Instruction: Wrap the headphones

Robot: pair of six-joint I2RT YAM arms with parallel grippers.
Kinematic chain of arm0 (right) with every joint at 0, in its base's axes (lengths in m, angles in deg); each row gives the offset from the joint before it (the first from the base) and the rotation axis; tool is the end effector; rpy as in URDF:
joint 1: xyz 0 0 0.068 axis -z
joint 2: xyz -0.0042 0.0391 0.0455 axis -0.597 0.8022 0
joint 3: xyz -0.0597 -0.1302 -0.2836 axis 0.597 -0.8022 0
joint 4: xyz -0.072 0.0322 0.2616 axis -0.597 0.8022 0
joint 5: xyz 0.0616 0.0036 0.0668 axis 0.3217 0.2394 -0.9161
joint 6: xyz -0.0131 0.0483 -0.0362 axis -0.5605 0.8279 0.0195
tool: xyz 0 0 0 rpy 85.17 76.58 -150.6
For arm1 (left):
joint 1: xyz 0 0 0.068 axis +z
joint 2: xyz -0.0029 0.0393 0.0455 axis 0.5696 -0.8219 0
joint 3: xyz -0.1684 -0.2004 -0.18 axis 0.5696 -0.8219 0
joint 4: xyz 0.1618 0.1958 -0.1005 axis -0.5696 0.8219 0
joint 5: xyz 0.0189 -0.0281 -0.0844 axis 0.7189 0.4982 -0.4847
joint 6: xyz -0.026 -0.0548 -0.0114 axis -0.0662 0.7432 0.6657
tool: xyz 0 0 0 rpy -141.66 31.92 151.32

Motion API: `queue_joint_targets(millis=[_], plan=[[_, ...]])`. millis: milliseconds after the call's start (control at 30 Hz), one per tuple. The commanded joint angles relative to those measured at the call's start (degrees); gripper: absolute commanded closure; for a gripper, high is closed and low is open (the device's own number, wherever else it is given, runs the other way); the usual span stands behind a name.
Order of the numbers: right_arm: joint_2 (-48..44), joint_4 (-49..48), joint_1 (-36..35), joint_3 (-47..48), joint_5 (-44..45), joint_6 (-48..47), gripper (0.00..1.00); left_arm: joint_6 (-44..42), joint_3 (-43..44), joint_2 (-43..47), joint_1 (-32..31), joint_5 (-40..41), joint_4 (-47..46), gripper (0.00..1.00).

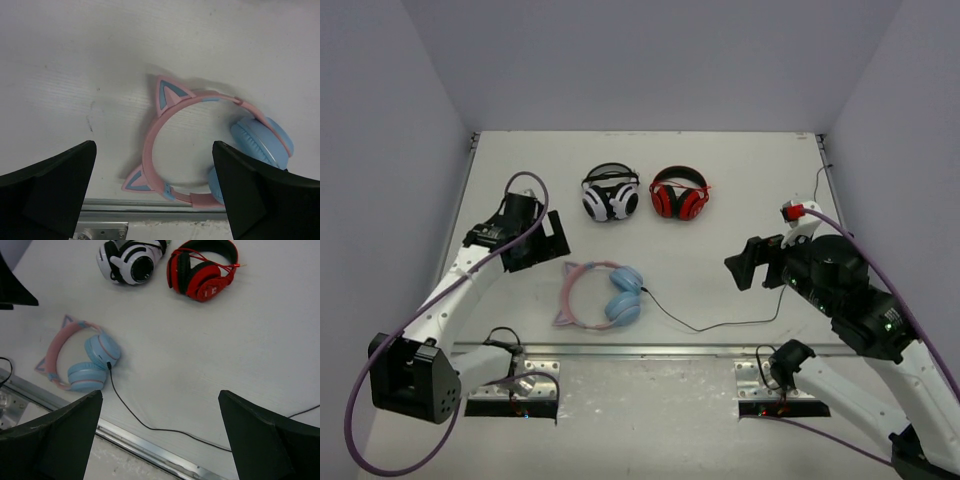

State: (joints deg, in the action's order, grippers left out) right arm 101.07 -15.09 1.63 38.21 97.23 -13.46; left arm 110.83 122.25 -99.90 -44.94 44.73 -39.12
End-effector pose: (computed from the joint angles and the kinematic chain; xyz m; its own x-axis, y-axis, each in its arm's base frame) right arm 0.0787 0.0453 0.3958 -0.4806 0.1432 -0.8652 -0.2653 0.9166 0.2991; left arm 0.2124 -0.0347 0.2916 -0.8097 -0.2854 -0.5127 -0.2292 0.9582 -0.1715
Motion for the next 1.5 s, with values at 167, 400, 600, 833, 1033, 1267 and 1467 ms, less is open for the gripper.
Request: queue_joint_targets(millis=[167, 400, 600, 833, 1033, 1267, 1467], plan=[[-1.82, -10.42, -0.04, -4.71, -9.76, -0.41, 0.01, 10.56, -9.81, -4.13, -2.96, -6.76, 0.16, 0.0], [-5.34, -10.77, -0.13, -5.95, -9.23, -2.52, 0.01, 12.08, -7.37, -10.71, -4.11, -1.14, -0.63, 0.04], [-7.98, -11.38, -0.13, -6.65, -11.08, -3.58, 0.01, 10.5, -6.14, -17.83, -6.04, 1.57, -4.76, 0.22], [-8.06, -12.09, -0.22, -8.05, -11.08, -3.75, 0.01, 13.65, -6.66, -20.65, -11.74, 4.58, -6.17, 0.46], [-7.89, -12.71, -0.22, -8.93, -10.46, -4.19, 0.01, 16.21, -13.68, -20.91, -13.16, 4.5, -14.77, 0.74], [-10.87, -15.33, -0.22, -10.87, -10.72, -3.93, 0.01, 16.72, -20.1, -15.74, -14.74, 6.95, -20.75, 0.92], [-10.7, -15.52, -0.22, -10.25, -11.43, -3.67, 0.01, 19.01, -21.52, -8.54, -18.68, 9.23, -19.27, 0.99]])
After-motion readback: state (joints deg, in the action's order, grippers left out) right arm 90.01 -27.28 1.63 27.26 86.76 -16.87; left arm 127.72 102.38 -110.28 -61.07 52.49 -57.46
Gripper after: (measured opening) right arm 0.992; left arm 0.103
